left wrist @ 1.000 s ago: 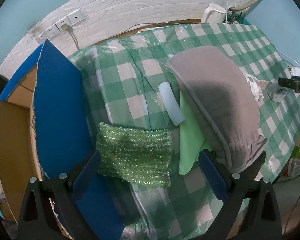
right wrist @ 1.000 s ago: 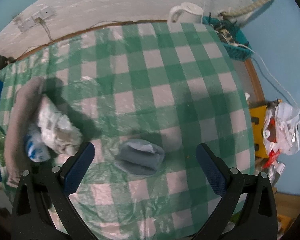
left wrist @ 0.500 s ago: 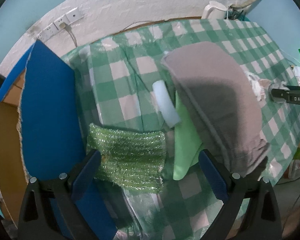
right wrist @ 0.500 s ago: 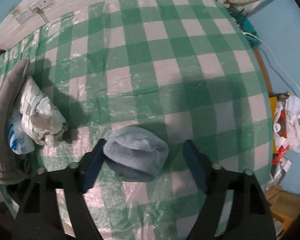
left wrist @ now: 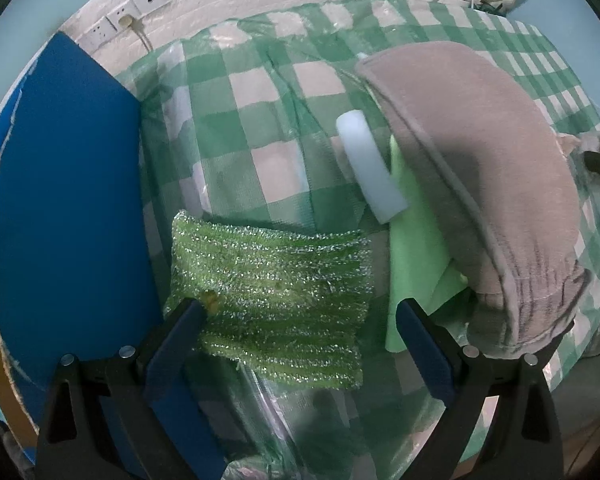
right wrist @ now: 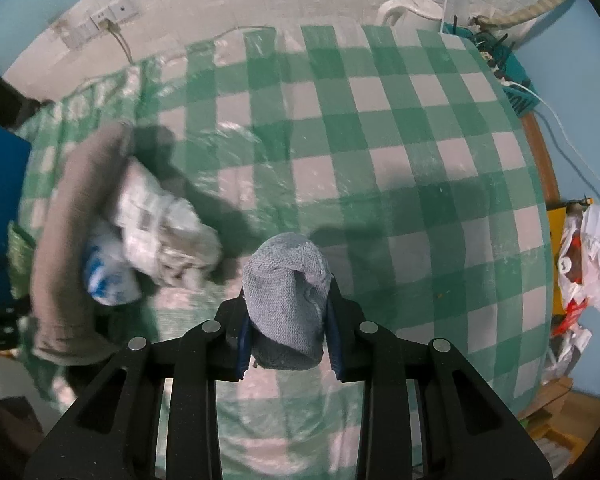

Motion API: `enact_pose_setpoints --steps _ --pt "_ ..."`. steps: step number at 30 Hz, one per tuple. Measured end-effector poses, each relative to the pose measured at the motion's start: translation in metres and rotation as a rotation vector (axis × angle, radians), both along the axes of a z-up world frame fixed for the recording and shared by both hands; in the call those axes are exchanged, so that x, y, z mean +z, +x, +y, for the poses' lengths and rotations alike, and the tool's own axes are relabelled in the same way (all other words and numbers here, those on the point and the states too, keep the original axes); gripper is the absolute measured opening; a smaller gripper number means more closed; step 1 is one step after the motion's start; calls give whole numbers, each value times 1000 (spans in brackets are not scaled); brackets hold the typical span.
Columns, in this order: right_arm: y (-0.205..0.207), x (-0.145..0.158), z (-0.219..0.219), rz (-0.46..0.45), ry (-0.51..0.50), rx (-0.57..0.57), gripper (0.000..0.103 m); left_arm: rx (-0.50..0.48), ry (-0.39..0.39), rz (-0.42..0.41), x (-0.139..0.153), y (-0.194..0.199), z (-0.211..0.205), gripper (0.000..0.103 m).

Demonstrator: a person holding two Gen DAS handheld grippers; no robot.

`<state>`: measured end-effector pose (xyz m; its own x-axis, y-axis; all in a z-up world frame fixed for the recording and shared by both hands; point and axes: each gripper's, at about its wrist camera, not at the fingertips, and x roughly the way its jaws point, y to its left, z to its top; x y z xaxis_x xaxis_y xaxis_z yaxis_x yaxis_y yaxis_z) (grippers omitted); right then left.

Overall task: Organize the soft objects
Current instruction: 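Grasp the light blue sock with the right gripper while the left gripper grasps the green tinsel scrubber, then carry the blue sock and green scrubber into the cardboard box and release both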

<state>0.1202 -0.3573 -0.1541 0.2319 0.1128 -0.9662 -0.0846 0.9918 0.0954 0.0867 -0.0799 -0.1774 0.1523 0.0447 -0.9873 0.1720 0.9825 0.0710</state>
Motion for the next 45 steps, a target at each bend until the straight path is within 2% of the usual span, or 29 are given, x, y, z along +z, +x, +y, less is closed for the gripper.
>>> enact_pose_setpoints --steps 6,8,12,17,20,30,39,42,45 --pt "-8 19 7 -14 47 -10 29 43 -15 26 -8 5 9 78" --pt "-11 25 12 -17 57 -5 29 46 -15 15 -7 6 10 64" --pt "-16 36 21 -19 67 16 29 41 -20 2 -6 2 9 52" --pt "-15 45 30 -36 58 51 29 38 -8 -16 -2 -6 10 28" --pt "-17 52 41 -49 52 76 29 48 7 -22 6 -8 13 18" --pt "-22 66 70 -69 50 142 29 61 -43 -17 25 -27 35 12" --pt "-30 73 99 -79 41 206 29 0 -71 -78 54 -33 26 12" --pt "-31 76 106 -84 37 222 29 -25 -67 -101 72 -40 25 12" --pt "-32 81 114 -91 34 238 29 -44 -60 -122 77 -46 22 12"
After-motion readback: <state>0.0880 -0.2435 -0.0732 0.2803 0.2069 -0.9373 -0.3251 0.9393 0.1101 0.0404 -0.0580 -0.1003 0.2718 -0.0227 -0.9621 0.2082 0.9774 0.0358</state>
